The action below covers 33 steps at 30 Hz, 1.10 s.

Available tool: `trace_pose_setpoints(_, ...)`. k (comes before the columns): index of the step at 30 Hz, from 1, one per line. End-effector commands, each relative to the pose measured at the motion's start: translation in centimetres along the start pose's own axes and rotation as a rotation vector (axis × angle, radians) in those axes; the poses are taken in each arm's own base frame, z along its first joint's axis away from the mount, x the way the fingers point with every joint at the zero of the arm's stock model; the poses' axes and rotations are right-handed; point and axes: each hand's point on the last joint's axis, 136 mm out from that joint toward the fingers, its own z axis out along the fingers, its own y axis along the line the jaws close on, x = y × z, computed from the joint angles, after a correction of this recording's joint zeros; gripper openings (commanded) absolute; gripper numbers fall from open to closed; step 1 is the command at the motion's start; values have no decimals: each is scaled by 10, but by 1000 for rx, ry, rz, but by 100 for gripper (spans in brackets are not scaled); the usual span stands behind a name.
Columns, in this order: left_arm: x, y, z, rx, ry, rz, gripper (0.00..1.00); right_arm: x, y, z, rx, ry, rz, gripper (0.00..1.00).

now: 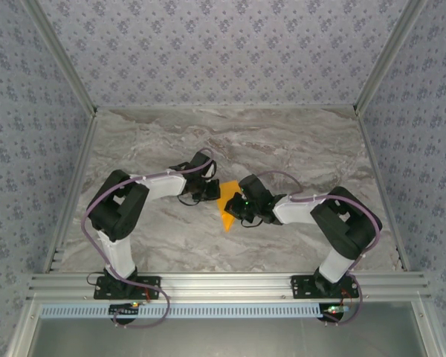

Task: Fold a paper plane with a square sheet of paper (pick it up from the middle)
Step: Third fold the triangle at the center of the table.

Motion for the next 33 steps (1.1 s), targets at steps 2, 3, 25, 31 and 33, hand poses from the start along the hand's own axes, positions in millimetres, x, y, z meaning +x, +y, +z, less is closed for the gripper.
trace_pose_setpoints(2,17,14,13,-47,62,0,9,0,-12,4,35,-16,16,3)
trace_pose_setpoints(3,18,14,13,-47,63,1,9,1,-12,5,37,-15,16,3)
trace_pose_setpoints(25,20,15,14,-47,69,0,9,-3,-13,8,35,-32,9,3)
trace_pose_setpoints(31,21,15,14,-48,71,-1,9,-2,-18,10,52,-32,8,3)
trace_pose_setpoints(33,21,15,14,-48,71,1,9,-2,-18,10,54,-34,8,3)
